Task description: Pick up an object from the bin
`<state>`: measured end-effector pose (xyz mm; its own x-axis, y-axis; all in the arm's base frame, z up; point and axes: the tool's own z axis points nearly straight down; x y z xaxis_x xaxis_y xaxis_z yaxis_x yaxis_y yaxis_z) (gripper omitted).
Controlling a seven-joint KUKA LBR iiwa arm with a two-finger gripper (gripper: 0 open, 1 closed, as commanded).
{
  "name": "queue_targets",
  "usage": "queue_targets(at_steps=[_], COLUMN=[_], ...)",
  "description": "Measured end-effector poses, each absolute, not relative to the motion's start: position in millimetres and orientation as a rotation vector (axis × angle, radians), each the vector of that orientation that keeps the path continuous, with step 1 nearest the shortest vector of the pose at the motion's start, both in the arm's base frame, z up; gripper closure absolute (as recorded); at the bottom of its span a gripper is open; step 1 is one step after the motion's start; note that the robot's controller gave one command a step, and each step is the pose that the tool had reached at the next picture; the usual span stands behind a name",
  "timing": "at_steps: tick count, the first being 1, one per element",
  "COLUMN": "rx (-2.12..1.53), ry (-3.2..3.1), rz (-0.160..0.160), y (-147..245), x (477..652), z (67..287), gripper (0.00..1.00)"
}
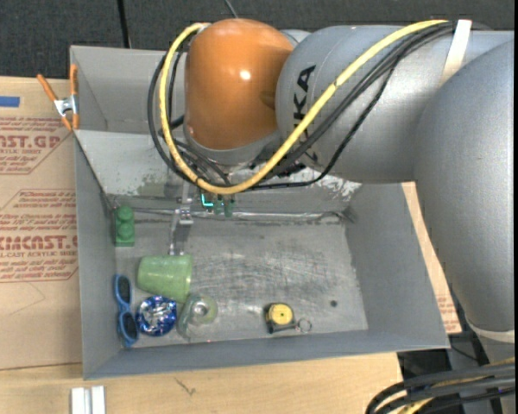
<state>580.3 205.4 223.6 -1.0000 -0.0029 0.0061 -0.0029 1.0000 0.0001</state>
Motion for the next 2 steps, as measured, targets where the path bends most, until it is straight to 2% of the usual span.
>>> queue_targets(at_steps=[1, 2], rx=[0.357, 0.819], ry=[-3.116, -3.034], rz=[0.001, 0.002], y=[173.7, 195.8], x=[533.0, 531.1], z=[144.9, 82.6], gripper=[0.00, 0.00])
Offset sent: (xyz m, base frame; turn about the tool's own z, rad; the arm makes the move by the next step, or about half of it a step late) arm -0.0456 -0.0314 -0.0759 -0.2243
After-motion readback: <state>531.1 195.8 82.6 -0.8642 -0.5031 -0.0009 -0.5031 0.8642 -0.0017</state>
